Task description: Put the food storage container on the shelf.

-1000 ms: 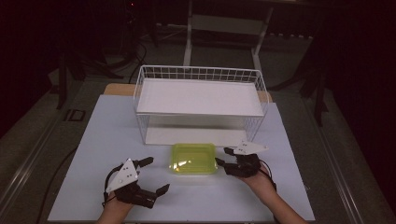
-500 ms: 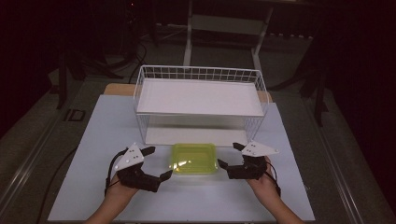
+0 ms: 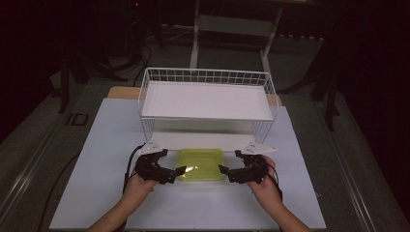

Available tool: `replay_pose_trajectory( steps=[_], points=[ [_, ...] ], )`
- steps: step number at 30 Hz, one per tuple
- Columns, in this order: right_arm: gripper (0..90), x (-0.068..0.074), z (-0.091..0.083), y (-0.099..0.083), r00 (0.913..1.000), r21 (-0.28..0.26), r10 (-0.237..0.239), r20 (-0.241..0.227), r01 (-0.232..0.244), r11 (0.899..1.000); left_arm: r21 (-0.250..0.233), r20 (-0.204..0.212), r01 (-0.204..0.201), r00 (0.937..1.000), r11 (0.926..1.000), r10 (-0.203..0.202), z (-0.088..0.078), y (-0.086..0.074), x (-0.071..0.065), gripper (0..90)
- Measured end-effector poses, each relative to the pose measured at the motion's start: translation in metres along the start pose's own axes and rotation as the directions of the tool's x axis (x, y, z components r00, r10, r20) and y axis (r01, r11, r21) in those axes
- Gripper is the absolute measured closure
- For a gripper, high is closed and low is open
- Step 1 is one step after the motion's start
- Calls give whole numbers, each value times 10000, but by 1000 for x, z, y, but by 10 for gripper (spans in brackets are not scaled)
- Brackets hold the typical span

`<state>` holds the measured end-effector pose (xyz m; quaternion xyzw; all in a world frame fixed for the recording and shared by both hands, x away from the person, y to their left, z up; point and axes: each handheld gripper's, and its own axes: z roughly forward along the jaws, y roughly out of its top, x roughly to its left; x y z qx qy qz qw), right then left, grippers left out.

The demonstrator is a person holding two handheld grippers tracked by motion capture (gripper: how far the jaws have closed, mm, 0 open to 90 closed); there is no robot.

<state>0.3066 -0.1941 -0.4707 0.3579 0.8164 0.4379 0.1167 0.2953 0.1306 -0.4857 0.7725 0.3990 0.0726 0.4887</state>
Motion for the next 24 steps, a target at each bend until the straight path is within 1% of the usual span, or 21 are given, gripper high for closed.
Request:
replay_pose_trajectory(
  steps=[1, 2, 3, 4, 5, 6, 7, 8, 9, 10, 11, 12, 13, 14, 15, 16, 17, 18, 22, 23, 24],
  points=[
    [112, -1, 4, 0, 9999, 53, 74, -113, -74, 10000, 54, 26, 180, 9998, 9998, -180, 3, 1, 3, 0],
    [111, -2, 7, -1, 9999, 11, 107, -71, -107, 9999, 63, -2, 348, 9994, 9994, -348, 6, 1, 5, 0],
    [111, -3, 9, -1, 9996, -46, 256, 96, -255, 9997, 149, 21, 447, 9990, 9989, -447, 8, 1, 6, 0],
    [111, -4, 11, -1, 9995, -5, 300, -32, -300, 9995, 197, -115, 550, 9984, 9983, -547, 11, 2, 8, 0],
    [114, -4, 13, -2, 9995, 2, 229, 196, -229, 9997, 204, -95, 602, 9982, 9980, -600, 12, 1, 9, 1],
    [137, -4, 14, -2, 9993, 17, 192, 305, -193, 9998, 336, -73, 669, 9978, 9972, -666, 14, 1, 10, 1],
    [139, -4, 16, -3, 9995, 133, 209, 232, -212, 9997, 414, -242, 727, 9971, 9965, -718, 16, 0, 9, 0],
    [145, -3, 17, -3, 9991, 154, 214, 369, -220, 9996, 517, -244, 758, 9969, 9958, -746, 17, 0, 9, 1],
    [168, -3, 18, -3, 9989, 164, 275, 369, -282, 9995, 541, -406, 856, 9957, 9949, -834, 18, -1, 10, 34],
    [178, -3, 19, -4, 9988, 216, 320, 377, -328, 9992, 479, -737, 1045, 9922, 9934, -1008, 18, -1, 10, 106],
    [180, -3, 20, -4, 9983, 280, 315, 486, -329, 9991, 478, -682, 1279, 9899, 9906, -1245, 18, -2, 11, 163],
    [191, -3, 22, -4, 9985, 339, 357, 414, -371, 9987, 521, -659, 1421, 9882, 9885, -1386, 18, -2, 12, 167],
    [209, -3, 23, -4, 9983, 391, 425, 397, -440, 9983, 645, -991, 1597, 9833, 9851, -1530, 20, -3, 13, 195],
    [220, -3, 24, -5, 9978, 413, 479, 454, -498, 9979, 652, -993, 1637, 9826, 9844, -1568, 20, -4, 13, 281],
    [220, -3, 25, -5, 9979, 458, 524, 379, -541, 9975, 625, -1156, 1710, 9798, 9833, -1630, 19, -6, 13, 305],
    [228, -3, 25, -6, 9975, 467, 566, 428, -586, 9972, 631, -1109, 1820, 9784, 9813, -1744, 19, -7, 14, 353],
    [246, -2, 26, -6, 9974, 530, 559, 465, -583, 9969, 704, -963, 1862, 9791, 9800, -1791, 19, -8, 16, 398],
    [245, -1, 26, -7, 9977, 578, 532, 422, -556, 9968, 756, -932, 1902, 9787, 9788, -1830, 19, -8, 16, 406],
    [268, 1, 27, -10, 9975, 654, 464, 534, -498, 9966, 1029, -760, 1928, 9797, 9758, -1856, 21, -10, 16, 512],
    [280, 2, 28, -10, 9975, 699, 479, 514, -514, 9962, 1090, -677, 1959, 9796, 9745, -1893, 22, -11, 16, 513],
    [280, 3, 28, -11, 9975, 739, 509, 481, -544, 9958, 1150, -596, 2011, 9789, 9728, -1953, 23, -12, 16, 536]
  ],
)
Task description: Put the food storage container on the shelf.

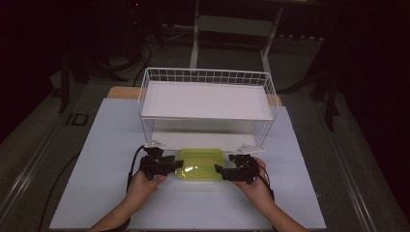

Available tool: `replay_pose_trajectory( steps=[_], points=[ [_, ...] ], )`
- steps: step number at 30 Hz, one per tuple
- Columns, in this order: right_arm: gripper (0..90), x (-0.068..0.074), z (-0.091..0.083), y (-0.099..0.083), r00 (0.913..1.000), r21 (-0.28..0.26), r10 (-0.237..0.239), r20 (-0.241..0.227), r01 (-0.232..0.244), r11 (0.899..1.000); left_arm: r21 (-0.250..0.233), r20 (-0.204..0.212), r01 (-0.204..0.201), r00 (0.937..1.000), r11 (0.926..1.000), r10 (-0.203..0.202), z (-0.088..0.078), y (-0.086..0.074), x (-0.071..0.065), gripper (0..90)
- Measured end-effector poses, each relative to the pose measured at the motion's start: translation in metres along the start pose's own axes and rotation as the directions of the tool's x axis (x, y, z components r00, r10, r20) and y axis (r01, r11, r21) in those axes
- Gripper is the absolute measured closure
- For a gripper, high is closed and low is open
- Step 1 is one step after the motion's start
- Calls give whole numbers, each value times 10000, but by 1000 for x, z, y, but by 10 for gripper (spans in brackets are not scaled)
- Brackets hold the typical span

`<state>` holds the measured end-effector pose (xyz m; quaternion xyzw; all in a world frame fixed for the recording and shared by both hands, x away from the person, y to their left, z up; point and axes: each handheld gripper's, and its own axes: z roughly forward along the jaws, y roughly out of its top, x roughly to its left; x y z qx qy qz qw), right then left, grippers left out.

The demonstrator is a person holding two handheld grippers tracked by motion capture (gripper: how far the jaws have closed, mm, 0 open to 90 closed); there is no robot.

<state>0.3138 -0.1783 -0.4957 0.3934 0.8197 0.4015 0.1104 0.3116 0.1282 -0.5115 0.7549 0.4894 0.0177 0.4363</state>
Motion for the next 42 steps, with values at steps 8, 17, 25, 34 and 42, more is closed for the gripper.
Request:
replay_pose_trajectory(
  steps=[8, 17, 25, 34, 42],
  points=[
    [339, 2, 3, -3, 9999, 260, 79, 91, -82, 9996, -92, -18, 25, 10000, 10000, -25, -1, -5, -2, 622],
    [412, -1, -3, -8, 9988, 314, 487, 35, -487, 9983, -329, -345, -484, 9983, 9983, 473, -7, -11, -14, 669],
    [568, 9, -9, -10, 9986, 342, 378, -362, -365, 9987, -307, -222, -757, 9969, 9967, 751, -13, -17, -19, 703],
    [677, 10, -15, -13, 9966, 213, 573, -588, -561, 9982, -268, -42, -729, 9973, 9970, 728, -17, -21, -22, 728],
    [735, 14, -19, -13, 9931, 385, 921, -722, -895, 9952, 54, 7, -728, 9973, 9973, 728, -20, -25, -27, 769]
  ],
)
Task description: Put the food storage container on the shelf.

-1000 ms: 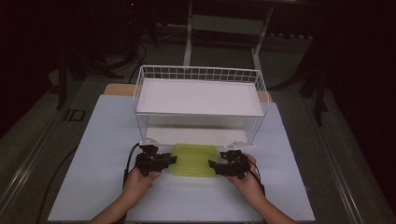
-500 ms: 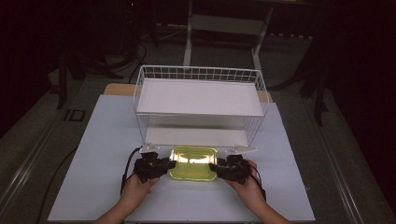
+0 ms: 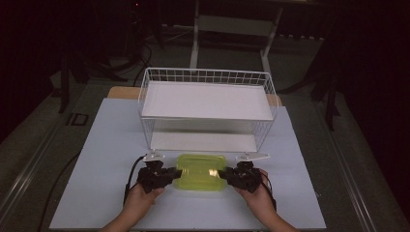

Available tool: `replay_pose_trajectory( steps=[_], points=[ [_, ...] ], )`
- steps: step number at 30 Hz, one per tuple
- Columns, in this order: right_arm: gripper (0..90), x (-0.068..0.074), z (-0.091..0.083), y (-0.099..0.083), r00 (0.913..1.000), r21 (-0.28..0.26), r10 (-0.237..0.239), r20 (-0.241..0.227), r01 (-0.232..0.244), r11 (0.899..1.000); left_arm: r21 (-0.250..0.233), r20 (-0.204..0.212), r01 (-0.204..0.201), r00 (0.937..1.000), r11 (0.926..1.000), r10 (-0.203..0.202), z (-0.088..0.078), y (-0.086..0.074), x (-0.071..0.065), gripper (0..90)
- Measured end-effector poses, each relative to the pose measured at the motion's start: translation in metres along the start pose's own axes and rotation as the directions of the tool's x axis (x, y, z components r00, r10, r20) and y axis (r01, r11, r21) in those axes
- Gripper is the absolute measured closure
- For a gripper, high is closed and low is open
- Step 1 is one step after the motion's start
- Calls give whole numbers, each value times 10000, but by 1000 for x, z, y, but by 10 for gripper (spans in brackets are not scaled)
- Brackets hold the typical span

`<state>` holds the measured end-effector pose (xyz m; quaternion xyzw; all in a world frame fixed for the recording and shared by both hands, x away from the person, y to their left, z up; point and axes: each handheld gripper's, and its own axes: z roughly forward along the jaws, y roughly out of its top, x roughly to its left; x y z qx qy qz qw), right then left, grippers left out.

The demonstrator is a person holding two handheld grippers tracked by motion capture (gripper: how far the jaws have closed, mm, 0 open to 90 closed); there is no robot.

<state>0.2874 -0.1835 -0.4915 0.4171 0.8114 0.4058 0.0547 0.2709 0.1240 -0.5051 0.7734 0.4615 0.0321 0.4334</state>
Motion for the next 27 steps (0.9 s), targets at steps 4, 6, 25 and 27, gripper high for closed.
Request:
replay_pose_trajectory(
  steps=[4, 6, 25, 27],
  points=[
    [761, 4, -2, -3, 9998, -100, 114, 150, -113, 9999, -82, 22, 84, 10000, 9999, -84, -1, -4, -2, 790],
    [763, 4, -3, -3, 9996, -131, 203, 184, -201, 9997, -93, 1, 91, 10000, 9999, -91, -1, -4, -4, 797],
    [784, 1, -31, 30, 9981, -1331, 160, 597, -79, 9911, -1064, 479, 106, 9988, 9943, -55, -9, 31, -6, 800],
    [784, 0, -33, 34, 9978, -1443, 192, 634, -99, 9895, -1173, 538, 152, 9985, 9930, -89, -10, 36, -5, 801]
  ],
)
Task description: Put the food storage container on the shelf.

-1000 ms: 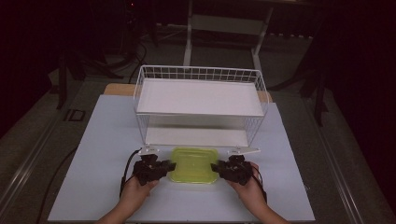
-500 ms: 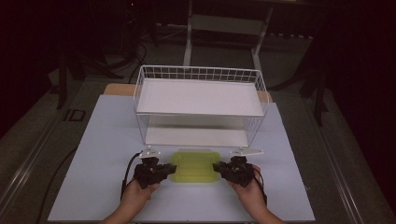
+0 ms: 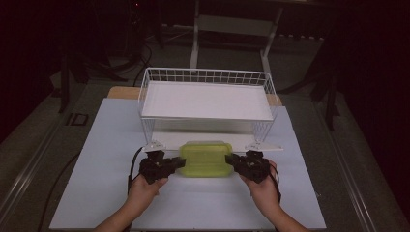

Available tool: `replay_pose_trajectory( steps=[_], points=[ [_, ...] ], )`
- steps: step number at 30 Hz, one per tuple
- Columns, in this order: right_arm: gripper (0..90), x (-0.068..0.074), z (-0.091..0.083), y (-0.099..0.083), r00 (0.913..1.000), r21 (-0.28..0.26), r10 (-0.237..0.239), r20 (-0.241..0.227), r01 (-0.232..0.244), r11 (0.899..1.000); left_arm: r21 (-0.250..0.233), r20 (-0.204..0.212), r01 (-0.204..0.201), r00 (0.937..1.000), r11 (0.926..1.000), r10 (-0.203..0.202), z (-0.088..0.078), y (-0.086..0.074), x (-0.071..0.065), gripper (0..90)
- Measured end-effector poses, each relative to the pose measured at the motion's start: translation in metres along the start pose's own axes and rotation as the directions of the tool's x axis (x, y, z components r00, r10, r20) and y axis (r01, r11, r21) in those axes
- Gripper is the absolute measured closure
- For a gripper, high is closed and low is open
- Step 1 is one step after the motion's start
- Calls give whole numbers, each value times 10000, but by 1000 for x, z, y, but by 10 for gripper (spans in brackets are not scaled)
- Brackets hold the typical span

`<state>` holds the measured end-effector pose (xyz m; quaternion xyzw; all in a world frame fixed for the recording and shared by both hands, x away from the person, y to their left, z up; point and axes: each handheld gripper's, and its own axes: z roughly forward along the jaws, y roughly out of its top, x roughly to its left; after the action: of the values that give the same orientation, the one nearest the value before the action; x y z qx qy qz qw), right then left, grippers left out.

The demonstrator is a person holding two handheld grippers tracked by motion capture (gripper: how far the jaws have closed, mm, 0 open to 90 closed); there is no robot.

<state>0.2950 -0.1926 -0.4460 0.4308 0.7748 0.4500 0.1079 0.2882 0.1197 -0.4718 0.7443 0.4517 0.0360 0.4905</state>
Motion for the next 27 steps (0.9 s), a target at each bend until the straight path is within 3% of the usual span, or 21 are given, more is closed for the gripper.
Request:
replay_pose_trajectory(
  steps=[4, 11, 21, 27],
  points=[
    [784, -5, 3, 6, 10000, -118, 33, 73, -32, 9999, -9, -186, -13, 9998, 10000, 12, 5, 8, 3, 803],
    [782, -18, 20, 10, 9992, 126, 306, 269, -310, 9994, 192, -349, 45, 9994, 9998, -38, 21, 13, 16, 802],
    [778, -33, 40, 9, 9957, 326, 808, 456, -823, 9961, 402, -441, 104, 9990, 9991, -87, 40, 19, 30, 802],
    [775, -40, 47, 6, 9941, 367, 845, 686, -871, 9955, 540, -567, 116, 9984, 9985, -85, 51, 20, 35, 802]
  ],
)
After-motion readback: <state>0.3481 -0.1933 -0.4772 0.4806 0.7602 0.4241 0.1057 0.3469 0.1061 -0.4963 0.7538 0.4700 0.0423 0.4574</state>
